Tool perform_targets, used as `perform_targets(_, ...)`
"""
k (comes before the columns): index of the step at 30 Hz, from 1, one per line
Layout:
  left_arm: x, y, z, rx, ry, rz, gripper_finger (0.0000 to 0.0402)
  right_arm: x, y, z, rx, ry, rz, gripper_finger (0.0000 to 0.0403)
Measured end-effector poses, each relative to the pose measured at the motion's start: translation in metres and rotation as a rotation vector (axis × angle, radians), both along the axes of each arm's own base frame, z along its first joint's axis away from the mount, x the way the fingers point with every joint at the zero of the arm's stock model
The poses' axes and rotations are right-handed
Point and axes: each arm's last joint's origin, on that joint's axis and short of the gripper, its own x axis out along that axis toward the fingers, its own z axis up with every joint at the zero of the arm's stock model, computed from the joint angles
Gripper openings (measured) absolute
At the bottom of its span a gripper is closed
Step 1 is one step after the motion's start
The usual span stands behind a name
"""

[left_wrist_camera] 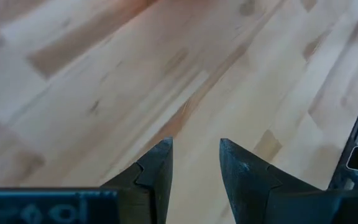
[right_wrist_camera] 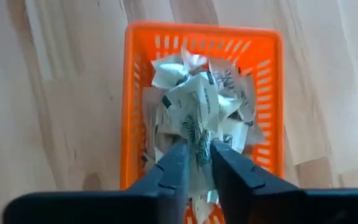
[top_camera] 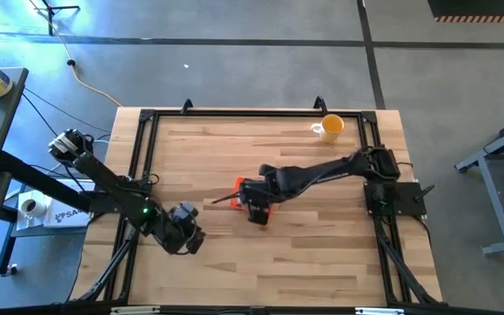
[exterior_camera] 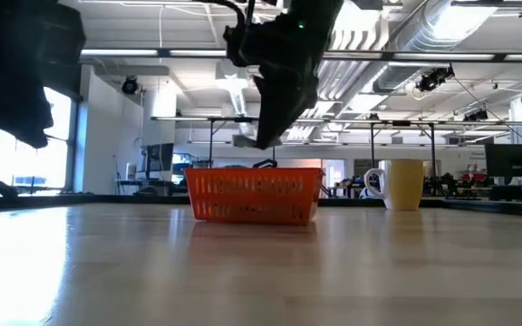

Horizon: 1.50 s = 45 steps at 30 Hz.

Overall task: Pick and place Stevia / Truvia into bins
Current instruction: Put the stevia packet into the orange bin, then return to Home Position

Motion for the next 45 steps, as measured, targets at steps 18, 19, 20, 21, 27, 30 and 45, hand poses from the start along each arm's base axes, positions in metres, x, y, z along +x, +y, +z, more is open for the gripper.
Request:
perform_targets(18,0.036,0.08,0.051,0.086,-0.076,-0.293,0.0169,-0.033,-0.004,0.069,-0.017,-0.007,-0.018,0.0271)
perform_targets(19,0.031,0.086,0.059,0.065,-0.044,-0.277,0.017,-0.039,-0.009,0.07,0.004,0.025,-0.044,0.027)
perform_targets(20,0.027,0.091,0.067,0.033,-0.019,-0.246,0.0171,-0.046,-0.013,0.072,0.009,0.039,-0.061,0.0269)
perform_targets(21,0.025,0.095,0.076,0.025,-0.022,-0.244,0.0172,-0.052,-0.016,0.075,0.009,0.042,-0.07,0.0267)
perform_targets(27,0.012,0.108,0.114,0.197,-0.21,-0.305,0.0172,-0.097,-0.03,0.09,-0.003,0.0,-0.12,0.0259)
perform_targets(30,0.005,0.121,0.114,0.203,-0.315,-0.282,0.0173,-0.127,-0.04,0.072,0.027,0.041,-0.175,0.0259)
perform_targets(45,-0.083,0.152,0.084,0.341,-0.559,0.047,0.0175,-0.249,-0.069,0.063,0.038,-0.136,-0.385,0.0263)
